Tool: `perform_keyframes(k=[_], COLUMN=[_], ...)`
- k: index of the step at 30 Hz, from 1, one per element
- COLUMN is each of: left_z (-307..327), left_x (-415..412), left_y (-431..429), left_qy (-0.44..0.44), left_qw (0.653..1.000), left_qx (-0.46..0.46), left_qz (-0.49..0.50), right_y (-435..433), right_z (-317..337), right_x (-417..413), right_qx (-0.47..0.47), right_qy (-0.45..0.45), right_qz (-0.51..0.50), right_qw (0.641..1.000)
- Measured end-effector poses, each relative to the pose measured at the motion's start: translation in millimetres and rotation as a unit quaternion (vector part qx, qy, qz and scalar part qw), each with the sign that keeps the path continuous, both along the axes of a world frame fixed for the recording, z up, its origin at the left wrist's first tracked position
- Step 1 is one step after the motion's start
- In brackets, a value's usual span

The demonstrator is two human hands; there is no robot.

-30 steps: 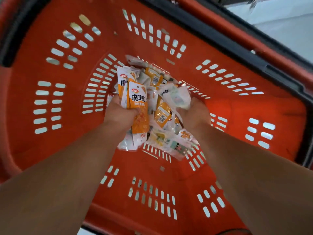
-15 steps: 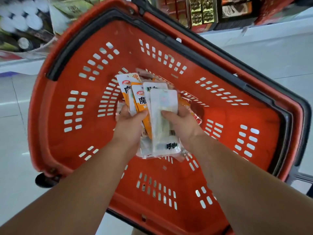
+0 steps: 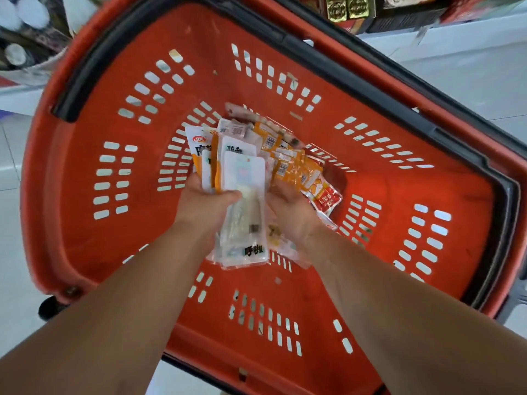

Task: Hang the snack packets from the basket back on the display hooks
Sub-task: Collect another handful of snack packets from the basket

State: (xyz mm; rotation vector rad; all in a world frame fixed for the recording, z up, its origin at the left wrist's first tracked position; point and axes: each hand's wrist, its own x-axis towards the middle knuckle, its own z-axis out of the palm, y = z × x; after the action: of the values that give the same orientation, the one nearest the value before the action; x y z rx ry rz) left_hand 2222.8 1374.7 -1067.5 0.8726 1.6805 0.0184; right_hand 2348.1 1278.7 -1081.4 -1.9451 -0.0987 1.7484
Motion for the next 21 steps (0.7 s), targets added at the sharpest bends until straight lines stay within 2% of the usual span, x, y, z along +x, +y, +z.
perform_keyframes(k=[3, 6, 13, 18, 21], left_z=[-7, -15, -21, -15, -9], left_x=[-4, -7, -10, -7, -6], left_y=[13, 19, 15, 16, 15], left_qy=[0.014, 0.01, 0.004, 0.001, 0.005], left_qw=[0.999, 0.999, 1.0, 1.0, 1.0], left_qx=[0.004, 0.008, 0.008, 0.004, 0.005], left_qz=[0.03, 0.037, 0.028, 0.024, 0.015], right_y=[8, 13, 15, 19, 17], right_z=[-30, -62, -87, -90, -87], right_x=[18, 19, 5, 5, 11], right_qx=[-0.085, -0.107, -0.124, -0.103, -0.084], right_qy=[-0.079, -0.141, -0.174, -0.189, -0.2], right_qz=[-0.067, -0.071, -0.105, -0.029, -0.025], right_qw=[0.991, 0.982, 0.971, 0.976, 0.976])
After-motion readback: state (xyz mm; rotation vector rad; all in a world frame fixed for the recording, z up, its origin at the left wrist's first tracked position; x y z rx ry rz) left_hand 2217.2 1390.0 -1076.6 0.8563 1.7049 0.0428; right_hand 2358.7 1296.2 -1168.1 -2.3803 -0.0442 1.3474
